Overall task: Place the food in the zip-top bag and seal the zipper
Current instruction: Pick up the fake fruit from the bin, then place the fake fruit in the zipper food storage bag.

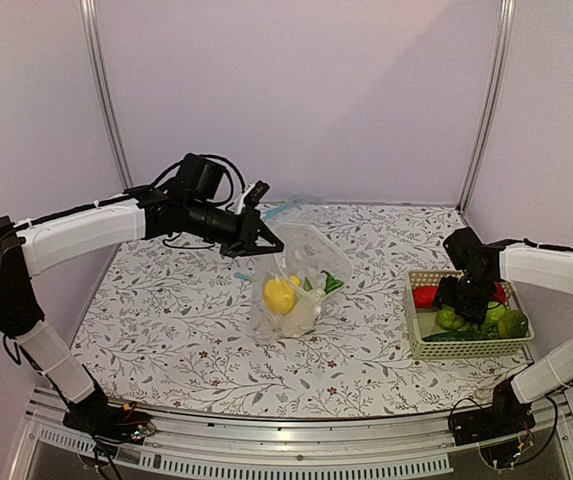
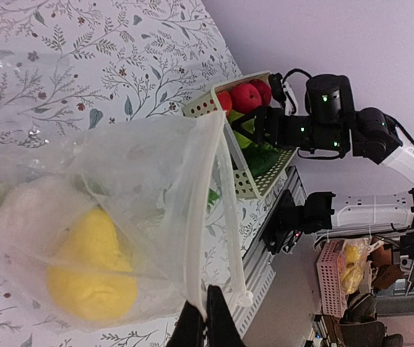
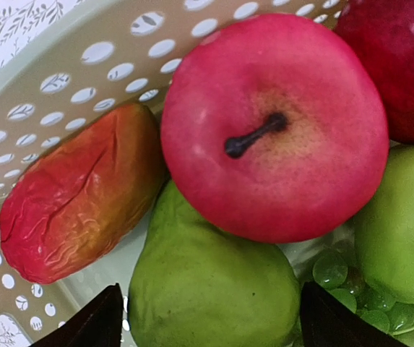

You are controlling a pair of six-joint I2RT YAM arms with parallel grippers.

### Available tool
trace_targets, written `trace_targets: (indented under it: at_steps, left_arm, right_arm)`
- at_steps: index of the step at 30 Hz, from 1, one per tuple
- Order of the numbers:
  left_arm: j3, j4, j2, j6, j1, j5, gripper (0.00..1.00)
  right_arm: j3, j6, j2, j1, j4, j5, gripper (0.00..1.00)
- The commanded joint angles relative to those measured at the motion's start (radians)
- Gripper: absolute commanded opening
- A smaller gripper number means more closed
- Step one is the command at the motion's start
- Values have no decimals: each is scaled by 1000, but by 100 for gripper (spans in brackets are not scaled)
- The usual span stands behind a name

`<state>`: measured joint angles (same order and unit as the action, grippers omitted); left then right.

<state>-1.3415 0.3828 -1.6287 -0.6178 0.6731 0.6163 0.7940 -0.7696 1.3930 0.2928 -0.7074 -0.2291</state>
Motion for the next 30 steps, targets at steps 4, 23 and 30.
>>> trace_targets:
  at_steps: [4, 23, 30]
  left_arm:
    - [3, 14, 30, -1, -14, -9, 0]
    - [-29, -1, 17, 26, 11, 16, 0]
    - [-47, -1, 9, 22, 22, 23, 0]
  right_arm:
    - [4, 34, 5, -7, 22, 15, 71]
    - [160, 121, -355, 27, -129, 91, 62]
    - [299, 137, -371, 207, -86, 93, 61]
